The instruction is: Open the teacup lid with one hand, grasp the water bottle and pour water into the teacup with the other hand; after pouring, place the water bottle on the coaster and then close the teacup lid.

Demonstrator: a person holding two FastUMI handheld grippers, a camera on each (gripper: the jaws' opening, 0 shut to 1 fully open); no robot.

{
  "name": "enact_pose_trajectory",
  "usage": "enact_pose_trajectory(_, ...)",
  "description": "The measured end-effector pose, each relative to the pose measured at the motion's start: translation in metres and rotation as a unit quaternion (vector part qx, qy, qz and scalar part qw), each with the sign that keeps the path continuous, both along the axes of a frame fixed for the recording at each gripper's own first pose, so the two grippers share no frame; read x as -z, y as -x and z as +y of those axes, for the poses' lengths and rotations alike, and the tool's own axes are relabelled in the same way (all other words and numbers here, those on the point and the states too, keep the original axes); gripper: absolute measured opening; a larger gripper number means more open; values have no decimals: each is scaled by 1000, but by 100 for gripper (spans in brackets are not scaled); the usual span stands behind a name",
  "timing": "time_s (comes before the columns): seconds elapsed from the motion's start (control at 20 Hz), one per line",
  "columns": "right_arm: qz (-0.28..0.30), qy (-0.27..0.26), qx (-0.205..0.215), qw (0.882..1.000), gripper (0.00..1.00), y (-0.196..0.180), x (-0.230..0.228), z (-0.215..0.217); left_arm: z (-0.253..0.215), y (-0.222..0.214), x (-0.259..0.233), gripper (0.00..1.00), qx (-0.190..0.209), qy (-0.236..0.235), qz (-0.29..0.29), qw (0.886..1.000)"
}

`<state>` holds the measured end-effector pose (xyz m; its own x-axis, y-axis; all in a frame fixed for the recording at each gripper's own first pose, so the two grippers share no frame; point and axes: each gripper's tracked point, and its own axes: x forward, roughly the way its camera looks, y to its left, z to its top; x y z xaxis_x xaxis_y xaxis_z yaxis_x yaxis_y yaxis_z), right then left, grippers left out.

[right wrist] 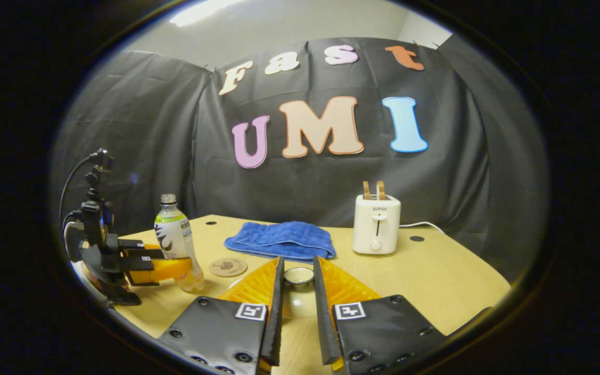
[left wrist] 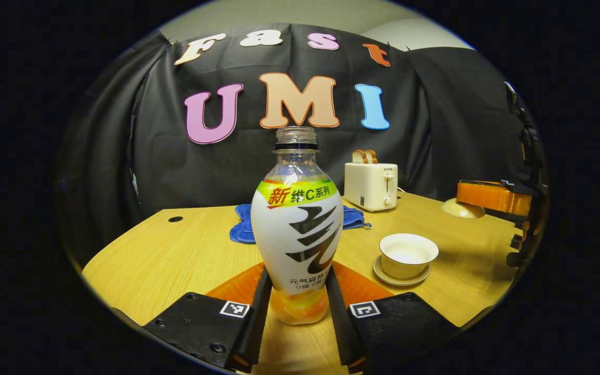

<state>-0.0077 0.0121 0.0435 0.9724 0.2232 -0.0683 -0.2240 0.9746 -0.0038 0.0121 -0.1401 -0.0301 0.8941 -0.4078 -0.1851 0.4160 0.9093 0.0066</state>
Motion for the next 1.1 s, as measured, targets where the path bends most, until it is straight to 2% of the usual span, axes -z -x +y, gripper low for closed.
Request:
enact_pose_trajectory(0.25, -4, -5, 11, 1000, 32, 2, -2, -15, 4, -5, -7, 54, -9, -86, -31, 996)
enact_pose_trajectory(0.4, 0, -4, 12, 1000, 33, 4, 1, -18, 6, -5, -7, 54, -12, -153, -53, 987)
enact_pose_trajectory(0.65, 2, -4, 20, 1000, 33, 5, 4, -26, -10, -20, -5, 55, -2, -228, -66, 971)
enact_pose_trajectory(0.75, 3, -4, 23, 1000, 33, 5, 4, -28, -11, -20, -3, 55, 4, -265, -80, 961)
enact_pose_trajectory(0.9, 2, -1, 27, 1000, 33, 5, 5, -31, -16, -17, 7, 54, 23, -333, -95, 938)
enact_pose_trajectory(1.1, -1, -11, 32, 999, 33, 5, 4, -33, -26, -16, 15, 54, 47, -390, -108, 913)
